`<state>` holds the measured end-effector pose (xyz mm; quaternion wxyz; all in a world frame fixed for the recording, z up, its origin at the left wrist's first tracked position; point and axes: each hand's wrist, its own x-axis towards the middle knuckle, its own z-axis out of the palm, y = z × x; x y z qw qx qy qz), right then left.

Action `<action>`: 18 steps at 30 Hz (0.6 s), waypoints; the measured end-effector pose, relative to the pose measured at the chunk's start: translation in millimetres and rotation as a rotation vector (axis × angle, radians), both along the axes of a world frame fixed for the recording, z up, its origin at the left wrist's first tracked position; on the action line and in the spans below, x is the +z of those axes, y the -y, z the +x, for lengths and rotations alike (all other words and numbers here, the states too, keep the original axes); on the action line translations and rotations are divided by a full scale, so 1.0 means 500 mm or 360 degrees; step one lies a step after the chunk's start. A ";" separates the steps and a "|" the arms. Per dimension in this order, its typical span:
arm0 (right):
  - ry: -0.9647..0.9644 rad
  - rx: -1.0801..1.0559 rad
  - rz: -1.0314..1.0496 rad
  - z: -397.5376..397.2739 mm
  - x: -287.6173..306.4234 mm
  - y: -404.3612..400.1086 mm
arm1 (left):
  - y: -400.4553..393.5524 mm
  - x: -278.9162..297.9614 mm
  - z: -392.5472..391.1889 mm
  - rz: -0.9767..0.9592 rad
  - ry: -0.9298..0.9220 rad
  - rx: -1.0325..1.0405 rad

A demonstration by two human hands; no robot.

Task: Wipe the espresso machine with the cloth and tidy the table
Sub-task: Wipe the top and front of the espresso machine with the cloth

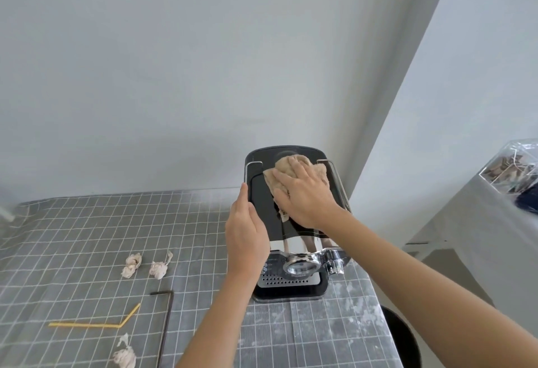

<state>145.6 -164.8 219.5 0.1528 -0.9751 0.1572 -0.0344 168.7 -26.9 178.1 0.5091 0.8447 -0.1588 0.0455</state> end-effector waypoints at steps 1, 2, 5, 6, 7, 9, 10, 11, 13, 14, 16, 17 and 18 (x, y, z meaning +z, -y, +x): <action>-0.0021 -0.0074 -0.0047 0.021 0.001 0.002 | -0.001 0.000 0.000 -0.0002 -0.0018 0.0001; -0.0038 -0.0170 -0.0087 0.048 0.002 0.002 | -0.002 -0.001 0.000 -0.0008 -0.0033 -0.0005; -0.0166 -0.0498 -0.0103 0.142 0.012 0.001 | -0.005 -0.003 0.003 -0.0041 -0.0034 -0.0024; -0.0242 -0.0608 -0.0084 0.169 0.020 0.002 | -0.004 -0.003 0.003 -0.0049 -0.0040 -0.0020; -0.0321 -0.0693 -0.0074 0.190 0.027 0.000 | -0.003 -0.001 0.002 -0.0057 -0.0058 -0.0010; -0.0423 -0.0694 -0.0131 0.216 0.042 -0.005 | 0.000 0.006 0.001 -0.0072 -0.0105 0.0009; -0.0401 -0.0604 -0.0206 0.221 0.042 -0.001 | 0.001 0.006 0.000 -0.0078 -0.0114 0.0014; -0.0347 -0.0469 -0.0290 0.214 0.044 0.004 | 0.001 0.006 -0.001 -0.0082 -0.0113 0.0015; -0.0184 -0.0143 -0.0297 0.184 0.048 0.031 | 0.000 0.005 -0.002 -0.0085 -0.0117 0.0013; -0.0174 -0.0050 -0.0189 0.169 0.052 0.051 | 0.001 0.004 -0.002 -0.0080 -0.0106 0.0016; -0.0248 0.0014 -0.0061 0.153 0.063 0.093 | 0.003 0.004 -0.003 -0.0070 -0.0103 0.0007; -0.0305 -0.0022 -0.0116 0.157 0.067 0.107 | 0.004 0.006 -0.003 -0.0067 -0.0111 -0.0004; -0.0371 -0.0088 -0.0209 0.164 0.070 0.117 | 0.005 0.004 -0.002 -0.0060 -0.0122 -0.0010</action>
